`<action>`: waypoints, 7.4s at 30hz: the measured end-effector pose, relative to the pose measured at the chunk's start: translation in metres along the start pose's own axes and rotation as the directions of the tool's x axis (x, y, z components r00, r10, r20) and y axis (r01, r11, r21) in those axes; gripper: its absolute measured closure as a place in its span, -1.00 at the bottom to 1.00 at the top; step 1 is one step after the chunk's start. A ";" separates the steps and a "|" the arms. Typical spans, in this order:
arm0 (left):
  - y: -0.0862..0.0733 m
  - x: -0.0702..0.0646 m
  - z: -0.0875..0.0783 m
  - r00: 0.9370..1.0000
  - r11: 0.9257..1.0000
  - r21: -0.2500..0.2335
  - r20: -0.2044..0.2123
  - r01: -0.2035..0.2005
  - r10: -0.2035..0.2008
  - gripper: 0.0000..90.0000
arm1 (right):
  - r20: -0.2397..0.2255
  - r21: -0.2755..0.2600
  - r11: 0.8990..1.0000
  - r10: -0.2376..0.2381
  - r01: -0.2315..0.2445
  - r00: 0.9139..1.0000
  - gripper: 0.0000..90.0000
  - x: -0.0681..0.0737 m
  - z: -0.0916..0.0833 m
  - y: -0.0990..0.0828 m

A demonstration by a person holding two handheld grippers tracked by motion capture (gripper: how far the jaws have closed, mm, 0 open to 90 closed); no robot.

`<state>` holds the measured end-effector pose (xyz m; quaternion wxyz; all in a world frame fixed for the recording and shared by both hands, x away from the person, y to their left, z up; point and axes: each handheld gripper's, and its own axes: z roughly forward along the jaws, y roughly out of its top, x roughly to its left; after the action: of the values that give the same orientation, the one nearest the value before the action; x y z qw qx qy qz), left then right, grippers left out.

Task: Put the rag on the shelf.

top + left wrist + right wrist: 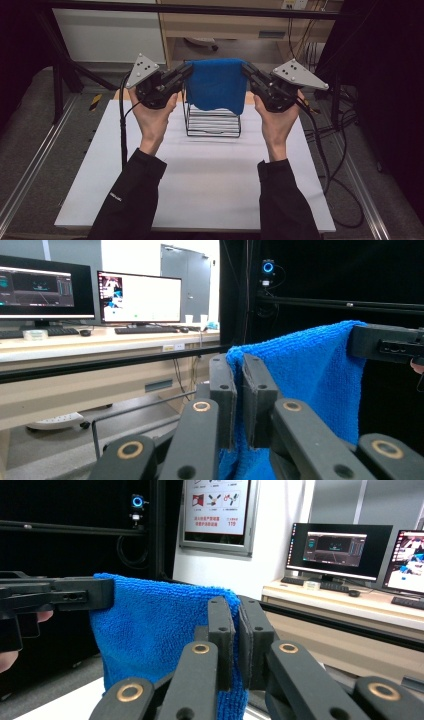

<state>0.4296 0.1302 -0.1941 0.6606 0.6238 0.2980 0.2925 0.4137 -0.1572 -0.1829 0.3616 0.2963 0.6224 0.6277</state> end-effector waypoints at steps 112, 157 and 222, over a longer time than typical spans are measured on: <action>-0.022 0.056 0.058 0.999 0.993 0.112 0.025 -0.042 0.040 0.87 | -0.077 0.146 0.989 0.029 -0.018 0.997 0.89 -0.055 0.064 -0.033; -0.034 0.049 0.030 0.996 0.965 0.262 0.087 -0.007 -0.016 0.60 | -0.188 0.288 0.957 0.104 -0.047 0.977 0.89 -0.048 0.043 -0.058; -0.079 0.044 0.039 0.992 0.886 0.461 0.126 -0.061 0.003 0.82 | -0.174 0.353 0.932 0.150 -0.081 0.973 0.53 -0.041 0.034 -0.090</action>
<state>0.4891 0.1345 -0.2722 0.5046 0.7850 0.3079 0.1853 0.4724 -0.1752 -0.2680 0.2029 0.3271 0.7367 0.5560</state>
